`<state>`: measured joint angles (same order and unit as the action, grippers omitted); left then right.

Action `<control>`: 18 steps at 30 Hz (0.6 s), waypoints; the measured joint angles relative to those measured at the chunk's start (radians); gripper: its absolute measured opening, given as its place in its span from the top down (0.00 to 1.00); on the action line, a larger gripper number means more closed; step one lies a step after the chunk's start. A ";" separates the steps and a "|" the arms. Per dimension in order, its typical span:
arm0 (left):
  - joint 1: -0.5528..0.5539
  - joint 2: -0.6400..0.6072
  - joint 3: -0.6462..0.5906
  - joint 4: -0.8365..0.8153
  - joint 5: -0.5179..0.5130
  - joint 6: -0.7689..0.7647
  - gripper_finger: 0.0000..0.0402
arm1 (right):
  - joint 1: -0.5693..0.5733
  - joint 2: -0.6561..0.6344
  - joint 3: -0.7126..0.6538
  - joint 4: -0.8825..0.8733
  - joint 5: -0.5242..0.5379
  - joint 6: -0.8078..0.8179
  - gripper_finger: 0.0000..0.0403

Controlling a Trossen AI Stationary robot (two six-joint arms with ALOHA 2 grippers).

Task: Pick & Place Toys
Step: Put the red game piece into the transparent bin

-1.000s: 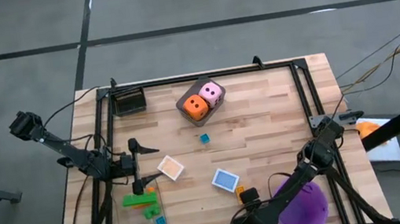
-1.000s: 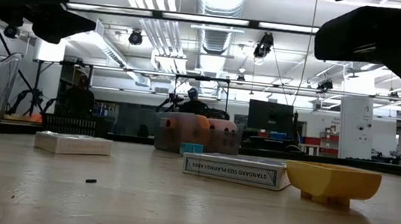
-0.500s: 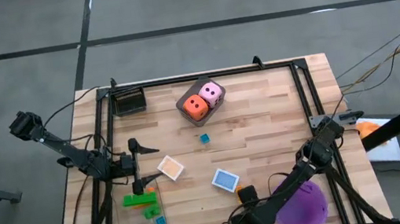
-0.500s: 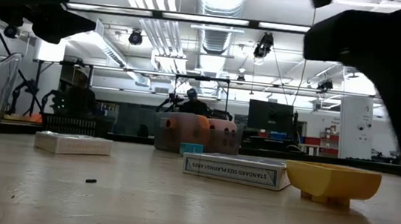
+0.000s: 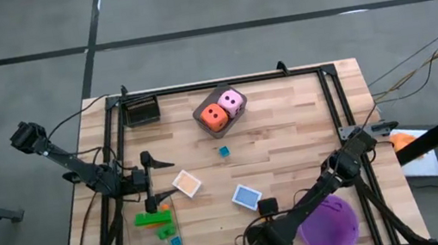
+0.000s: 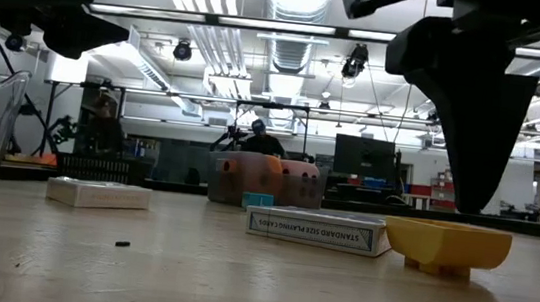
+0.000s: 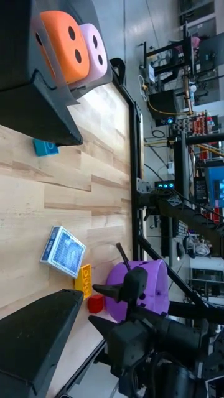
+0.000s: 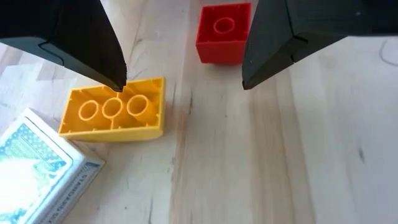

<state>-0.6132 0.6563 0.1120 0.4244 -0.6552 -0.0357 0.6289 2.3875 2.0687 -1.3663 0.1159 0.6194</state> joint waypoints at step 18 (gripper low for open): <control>0.000 0.000 0.000 -0.003 0.000 -0.006 0.01 | 0.010 -0.004 -0.002 -0.053 -0.223 0.008 0.23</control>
<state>-0.6128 0.6559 0.1120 0.4210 -0.6552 -0.0418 0.6388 2.3837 2.0668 -1.4196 -0.1076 0.6278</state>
